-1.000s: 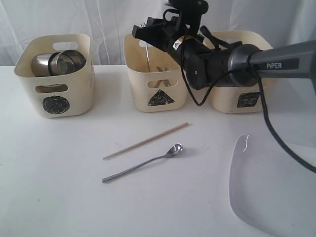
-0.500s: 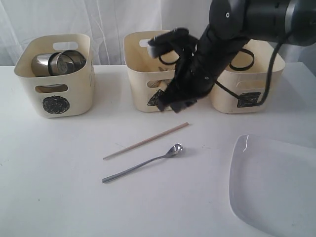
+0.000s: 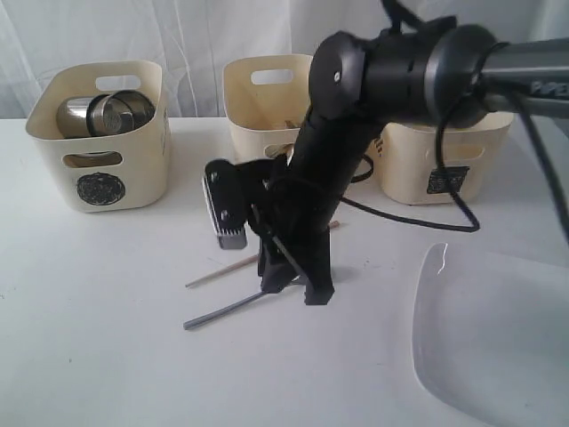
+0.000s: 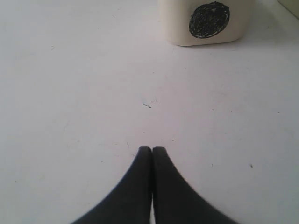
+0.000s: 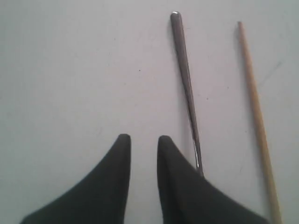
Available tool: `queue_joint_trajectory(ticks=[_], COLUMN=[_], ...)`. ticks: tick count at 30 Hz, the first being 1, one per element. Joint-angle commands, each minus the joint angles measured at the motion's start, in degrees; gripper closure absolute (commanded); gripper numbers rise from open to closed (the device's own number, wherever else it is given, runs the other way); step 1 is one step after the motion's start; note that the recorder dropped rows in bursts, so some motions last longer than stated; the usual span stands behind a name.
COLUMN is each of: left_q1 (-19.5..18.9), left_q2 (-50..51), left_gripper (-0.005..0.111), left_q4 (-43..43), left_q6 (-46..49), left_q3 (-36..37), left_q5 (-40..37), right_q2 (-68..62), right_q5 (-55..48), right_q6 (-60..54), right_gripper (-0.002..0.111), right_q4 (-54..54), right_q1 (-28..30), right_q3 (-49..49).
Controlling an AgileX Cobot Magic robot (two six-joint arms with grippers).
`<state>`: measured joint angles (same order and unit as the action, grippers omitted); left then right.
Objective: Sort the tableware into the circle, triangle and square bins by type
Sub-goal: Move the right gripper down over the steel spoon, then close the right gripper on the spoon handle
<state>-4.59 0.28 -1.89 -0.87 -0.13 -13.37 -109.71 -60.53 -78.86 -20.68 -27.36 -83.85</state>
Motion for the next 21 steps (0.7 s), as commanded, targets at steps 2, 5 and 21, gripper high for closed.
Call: queue_joint_trajectory(ticks=[2, 5, 21], left_q1=[0.03, 0.03, 0.03], left_q2=[-0.28, -0.28, -0.28], left_gripper=[0.107, 0.107, 0.107], left_q4=[-0.45, -0.45, -0.45], left_q6=[-0.36, -0.36, -0.36], left_q3=[0.13, 0.13, 0.13], left_q5=[0.03, 0.03, 0.03], right_q2=[-6.22, -8.67, -9.86], right_q5=[1.55, 4.14, 17.86], right_q6=[-5.81, -5.71, -0.33], right_gripper=[0.083, 0.083, 0.083], right_q4=[1.34, 3.84, 4.31], right_q1=[-0.24, -0.24, -0.24], right_q3=[0.04, 0.04, 0.04])
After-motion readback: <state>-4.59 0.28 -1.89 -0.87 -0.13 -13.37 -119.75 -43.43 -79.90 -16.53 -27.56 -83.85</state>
